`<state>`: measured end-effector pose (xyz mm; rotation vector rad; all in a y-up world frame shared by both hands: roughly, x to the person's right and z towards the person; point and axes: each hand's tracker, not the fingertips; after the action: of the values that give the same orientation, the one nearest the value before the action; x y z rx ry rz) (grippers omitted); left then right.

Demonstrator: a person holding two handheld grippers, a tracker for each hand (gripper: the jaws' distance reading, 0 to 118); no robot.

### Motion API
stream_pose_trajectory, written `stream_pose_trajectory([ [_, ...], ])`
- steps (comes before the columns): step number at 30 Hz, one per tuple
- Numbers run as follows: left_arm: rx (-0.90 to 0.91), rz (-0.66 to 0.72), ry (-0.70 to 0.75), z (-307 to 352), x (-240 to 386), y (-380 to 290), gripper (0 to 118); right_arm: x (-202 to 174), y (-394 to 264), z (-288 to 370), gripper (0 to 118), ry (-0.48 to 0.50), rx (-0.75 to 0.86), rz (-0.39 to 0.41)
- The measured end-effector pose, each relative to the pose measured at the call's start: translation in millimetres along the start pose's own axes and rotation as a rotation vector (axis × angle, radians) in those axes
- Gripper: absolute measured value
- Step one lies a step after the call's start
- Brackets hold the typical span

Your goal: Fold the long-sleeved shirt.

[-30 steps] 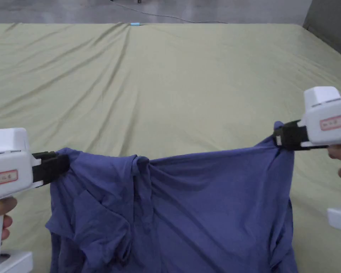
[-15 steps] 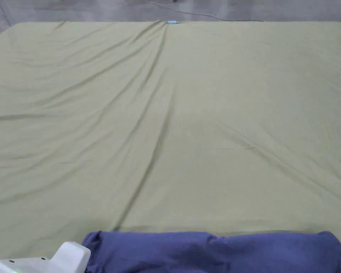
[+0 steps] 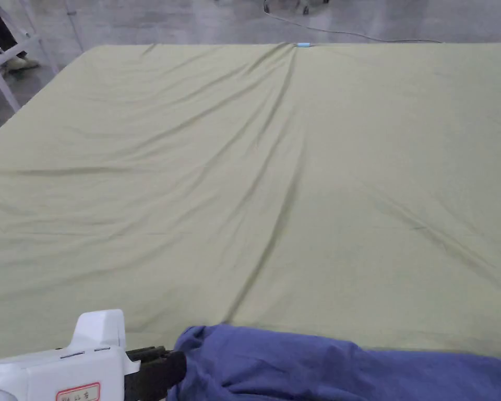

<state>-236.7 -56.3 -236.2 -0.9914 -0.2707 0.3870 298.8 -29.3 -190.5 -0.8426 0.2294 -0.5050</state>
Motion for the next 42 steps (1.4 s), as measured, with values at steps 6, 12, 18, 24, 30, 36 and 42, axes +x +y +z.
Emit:
stream_pose_trajectory([
  [6,-0.143,0.131,-0.179,-50,-54,2,118,-8,-15,-15,3,0.212,-0.048,-0.026],
  [12,-0.249,0.160,-0.247,-120,-63,5,116,-11,-28,-36,3,0.315,-0.119,-0.014],
  [18,-0.287,0.053,-0.184,-144,-23,10,100,-7,-39,-54,3,0.300,-0.175,0.011],
  [24,-0.193,0.173,-0.215,-90,-43,9,16,-12,-41,-61,3,0.273,-0.206,0.009],
  [30,-0.122,0.260,-0.236,-49,-53,12,15,-16,-35,-52,3,0.263,-0.179,0.003],
  [36,0.016,0.273,-0.104,17,-82,50,15,-17,-30,-42,3,0.276,-0.146,0.014],
  [42,0.120,0.166,0.274,57,-56,67,15,-15,-35,-45,3,0.257,-0.141,-0.009],
])
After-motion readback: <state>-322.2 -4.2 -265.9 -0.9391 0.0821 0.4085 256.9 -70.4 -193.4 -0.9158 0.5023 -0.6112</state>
